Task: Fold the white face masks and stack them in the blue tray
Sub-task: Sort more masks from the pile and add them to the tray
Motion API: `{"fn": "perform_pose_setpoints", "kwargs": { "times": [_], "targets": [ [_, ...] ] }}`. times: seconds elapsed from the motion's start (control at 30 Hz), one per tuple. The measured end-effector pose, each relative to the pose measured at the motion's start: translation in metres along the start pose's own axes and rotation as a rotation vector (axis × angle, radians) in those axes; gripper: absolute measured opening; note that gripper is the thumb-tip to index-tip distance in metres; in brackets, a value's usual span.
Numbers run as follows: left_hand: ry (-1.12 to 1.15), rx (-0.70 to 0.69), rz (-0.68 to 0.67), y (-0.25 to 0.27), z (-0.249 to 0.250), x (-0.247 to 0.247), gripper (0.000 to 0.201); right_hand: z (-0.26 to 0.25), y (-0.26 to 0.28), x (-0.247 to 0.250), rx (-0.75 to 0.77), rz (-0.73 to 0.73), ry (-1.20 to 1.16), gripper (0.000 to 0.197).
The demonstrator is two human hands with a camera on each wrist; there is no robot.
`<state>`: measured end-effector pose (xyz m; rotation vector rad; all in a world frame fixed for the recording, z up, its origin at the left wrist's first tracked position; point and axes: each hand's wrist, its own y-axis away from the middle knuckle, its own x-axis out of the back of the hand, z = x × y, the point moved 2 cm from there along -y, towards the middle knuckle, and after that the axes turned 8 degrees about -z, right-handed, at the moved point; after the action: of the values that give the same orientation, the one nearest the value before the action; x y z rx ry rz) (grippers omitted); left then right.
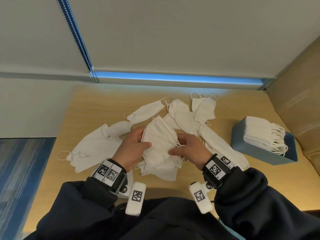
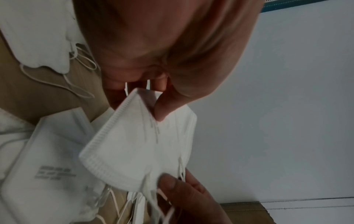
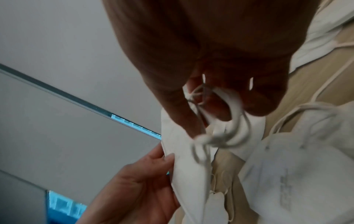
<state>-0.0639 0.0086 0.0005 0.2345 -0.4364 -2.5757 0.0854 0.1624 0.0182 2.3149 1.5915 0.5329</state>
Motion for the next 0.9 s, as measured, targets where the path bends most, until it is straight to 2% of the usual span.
{"fn": "perform_pose_setpoints", "kwargs": {
  "times": [0.03,0.13,0.2,0.3,0.33,0.37,0.47,0.5,0.63,0.7,0.8,0.9],
  "targets": [
    [-0.006,0.002,0.005,-0.001,-0.001,-0.002,0.053,0.005,0.002,0.006,-0.055,0.03,0.004,0.009],
    [-0.034,0.01,0.001,-0.004,-0.005,-0.009,0.049,0.016,0.009,0.03,-0.124,0.079,-0.046,0.018],
    [-0.043,0.021,-0.007,-0.008,-0.007,-0.015,0.046,0.017,0.016,0.043,-0.082,0.116,-0.249,0.019],
    [-0.045,0.038,-0.01,-0.015,-0.006,-0.034,0.035,0.015,0.024,0.06,-0.008,0.166,-0.732,0.025],
    [-0.043,0.042,-0.011,-0.018,-0.005,-0.044,0.031,0.017,0.026,0.066,0.009,0.165,-0.801,0.026],
    [-0.037,0.044,-0.011,-0.021,-0.004,-0.055,0.027,0.018,0.027,0.072,0.01,0.176,-0.759,0.028],
    [-0.012,0.037,-0.019,-0.029,-0.001,-0.088,0.024,0.027,0.031,0.096,0.034,0.227,-0.187,0.033],
    [0.004,0.033,-0.019,-0.033,-0.001,-0.098,0.026,0.03,0.033,0.104,0.039,0.238,-0.073,0.032],
    [0.025,0.027,-0.051,-0.043,-0.001,-0.132,0.028,0.042,0.048,0.14,0.036,0.31,-0.06,0.019],
    [0.012,0.026,-0.073,-0.047,0.0,-0.149,0.026,0.051,0.055,0.159,0.021,0.361,-0.079,0.024],
    [-0.01,0.014,-0.075,-0.053,0.0,-0.172,0.021,0.062,0.068,0.181,-0.014,0.319,-0.121,0.022],
    [-0.041,0.012,-0.087,-0.056,0.0,-0.19,0.02,0.067,0.082,0.198,0.064,0.294,-0.074,0.006]
  ]
}}
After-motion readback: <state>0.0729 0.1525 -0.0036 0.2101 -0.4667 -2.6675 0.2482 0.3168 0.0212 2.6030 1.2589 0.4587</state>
